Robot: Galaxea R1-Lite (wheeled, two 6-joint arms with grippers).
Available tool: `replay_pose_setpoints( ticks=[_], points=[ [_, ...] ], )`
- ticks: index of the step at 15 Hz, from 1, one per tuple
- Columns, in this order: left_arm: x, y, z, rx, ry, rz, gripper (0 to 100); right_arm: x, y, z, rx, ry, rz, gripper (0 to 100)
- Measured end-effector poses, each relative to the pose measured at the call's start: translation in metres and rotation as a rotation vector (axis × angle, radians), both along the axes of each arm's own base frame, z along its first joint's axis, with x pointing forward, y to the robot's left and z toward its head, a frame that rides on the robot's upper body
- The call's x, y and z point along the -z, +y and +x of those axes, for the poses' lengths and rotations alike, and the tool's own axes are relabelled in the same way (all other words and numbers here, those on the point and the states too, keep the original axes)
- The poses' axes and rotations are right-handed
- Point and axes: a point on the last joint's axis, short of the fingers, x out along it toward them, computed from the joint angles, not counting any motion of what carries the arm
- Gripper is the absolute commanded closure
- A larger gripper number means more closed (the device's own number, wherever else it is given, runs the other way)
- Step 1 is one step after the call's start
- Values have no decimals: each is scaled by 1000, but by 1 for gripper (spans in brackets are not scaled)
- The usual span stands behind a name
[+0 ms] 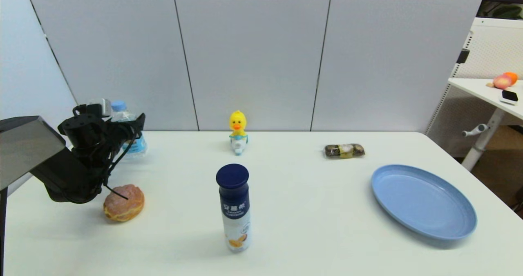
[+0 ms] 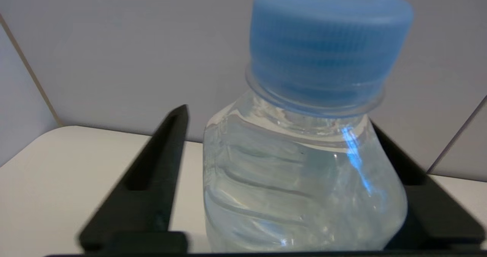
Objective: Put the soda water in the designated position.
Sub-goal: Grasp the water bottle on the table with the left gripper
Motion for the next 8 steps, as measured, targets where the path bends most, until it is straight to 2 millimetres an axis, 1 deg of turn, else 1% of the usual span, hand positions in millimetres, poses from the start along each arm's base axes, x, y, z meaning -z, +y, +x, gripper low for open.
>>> replay_pose_setpoints(
  ticks=[8],
  points=[
    [-1,-1,-1,1,0,-1,100,0,0,0,0,0,0,0]
  ],
)
